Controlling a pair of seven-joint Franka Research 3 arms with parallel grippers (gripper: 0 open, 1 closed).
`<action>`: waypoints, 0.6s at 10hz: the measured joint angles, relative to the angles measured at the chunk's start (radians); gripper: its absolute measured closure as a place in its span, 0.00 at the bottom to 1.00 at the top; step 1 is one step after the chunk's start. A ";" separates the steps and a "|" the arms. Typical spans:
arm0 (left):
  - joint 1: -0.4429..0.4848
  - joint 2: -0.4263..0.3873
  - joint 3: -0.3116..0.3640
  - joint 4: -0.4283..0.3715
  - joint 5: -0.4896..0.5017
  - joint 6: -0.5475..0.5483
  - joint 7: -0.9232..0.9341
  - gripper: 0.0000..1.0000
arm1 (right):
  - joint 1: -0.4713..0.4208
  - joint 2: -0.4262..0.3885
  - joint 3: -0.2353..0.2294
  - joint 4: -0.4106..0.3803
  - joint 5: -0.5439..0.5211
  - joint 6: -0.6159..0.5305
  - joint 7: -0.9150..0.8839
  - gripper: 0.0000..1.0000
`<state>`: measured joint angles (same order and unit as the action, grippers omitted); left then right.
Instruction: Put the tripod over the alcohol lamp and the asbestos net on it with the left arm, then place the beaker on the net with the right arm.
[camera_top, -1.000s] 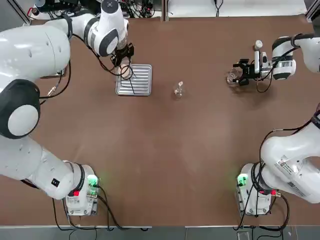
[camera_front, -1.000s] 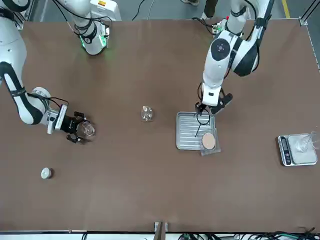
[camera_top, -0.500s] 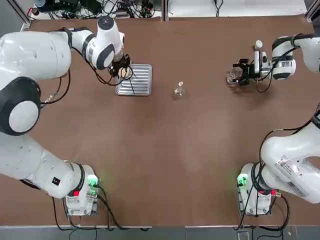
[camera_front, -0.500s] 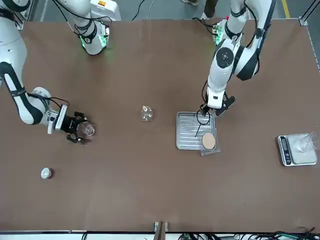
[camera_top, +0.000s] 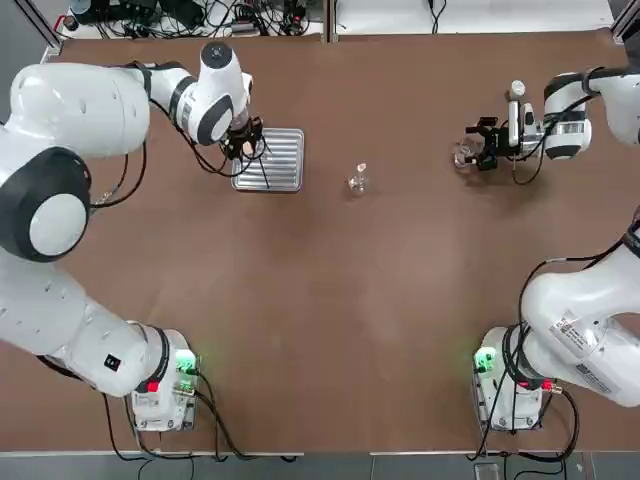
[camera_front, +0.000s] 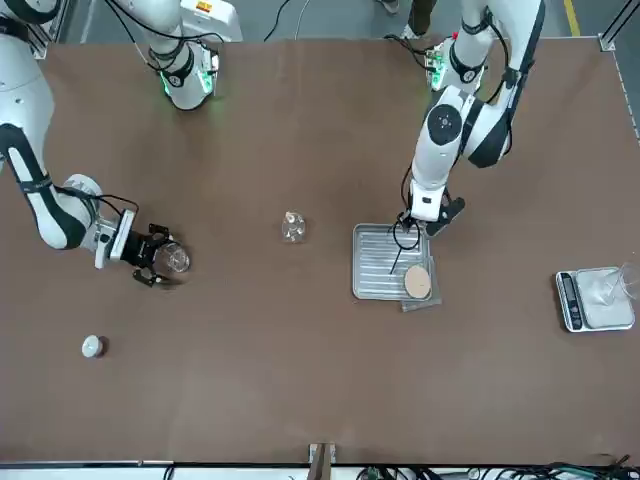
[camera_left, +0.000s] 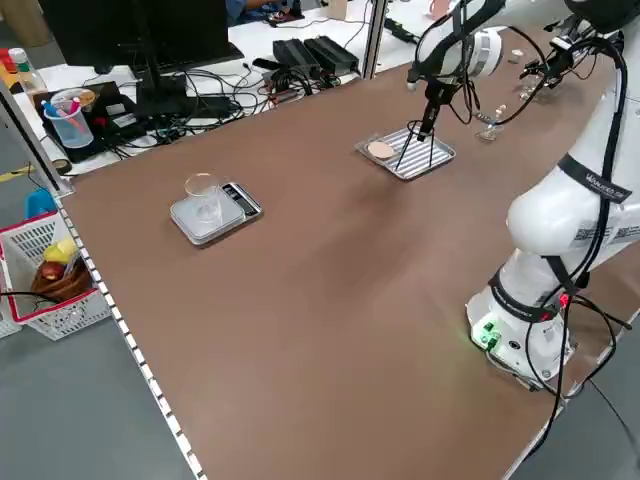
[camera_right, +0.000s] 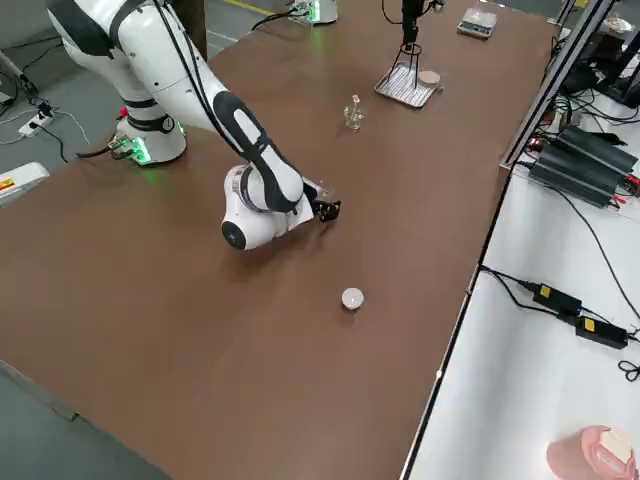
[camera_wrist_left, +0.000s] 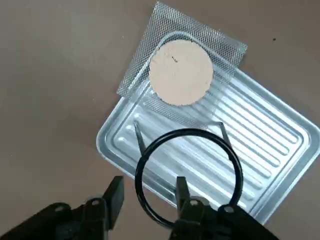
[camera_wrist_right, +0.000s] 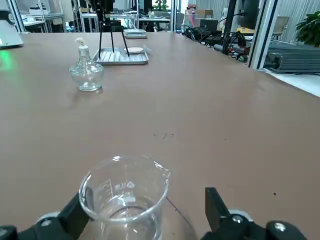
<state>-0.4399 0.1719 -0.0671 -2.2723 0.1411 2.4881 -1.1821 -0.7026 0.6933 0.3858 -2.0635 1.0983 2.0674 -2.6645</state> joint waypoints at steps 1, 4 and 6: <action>0.000 0.004 -0.001 0.000 0.000 0.003 0.012 0.63 | 0.000 0.000 0.000 0.000 0.000 0.000 0.000 0.00; 0.001 0.005 -0.001 0.000 0.000 0.003 0.032 0.77 | 0.000 0.000 0.000 0.000 0.000 0.002 0.000 0.00; 0.002 0.005 -0.001 0.000 -0.003 0.003 0.046 0.84 | 0.000 0.000 0.000 0.000 0.001 0.002 -0.001 0.00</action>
<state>-0.4379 0.1767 -0.0684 -2.2723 0.1384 2.4916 -1.1358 -0.7028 0.6933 0.3858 -2.0635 1.0989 2.0691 -2.6652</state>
